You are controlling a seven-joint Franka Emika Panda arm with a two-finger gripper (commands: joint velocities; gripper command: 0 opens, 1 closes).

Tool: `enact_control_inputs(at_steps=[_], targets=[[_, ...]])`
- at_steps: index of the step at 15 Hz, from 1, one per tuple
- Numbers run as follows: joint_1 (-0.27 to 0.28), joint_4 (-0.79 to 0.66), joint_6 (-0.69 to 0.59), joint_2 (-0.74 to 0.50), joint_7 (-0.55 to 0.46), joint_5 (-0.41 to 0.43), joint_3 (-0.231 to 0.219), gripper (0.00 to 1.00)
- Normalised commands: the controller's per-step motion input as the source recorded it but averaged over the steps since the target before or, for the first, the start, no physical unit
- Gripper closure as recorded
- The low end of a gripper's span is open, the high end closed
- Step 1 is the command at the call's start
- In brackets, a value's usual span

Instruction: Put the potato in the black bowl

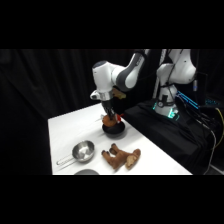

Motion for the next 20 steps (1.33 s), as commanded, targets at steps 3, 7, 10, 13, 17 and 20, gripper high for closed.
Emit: enact_control_inputs(at_steps=[3, 7, 10, 13, 17, 20], targets=[[0.080, -0.16, 0.36, 0.08, 0.13, -0.128, -0.013, 0.61], [0.037, -0.08, 0.19, -0.03, 0.04, -0.084, -0.021, 0.36], [0.007, 0.01, 0.04, -0.09, 0.01, -0.086, -0.048, 0.12], [0.007, 0.05, -0.10, -0.15, 0.06, -0.146, -0.078, 0.00], [0.012, 0.11, -0.29, -0.20, 0.07, -0.164, -0.060, 0.00], [0.035, 0.09, -0.40, -0.32, 0.06, -0.156, -0.015, 0.00]])
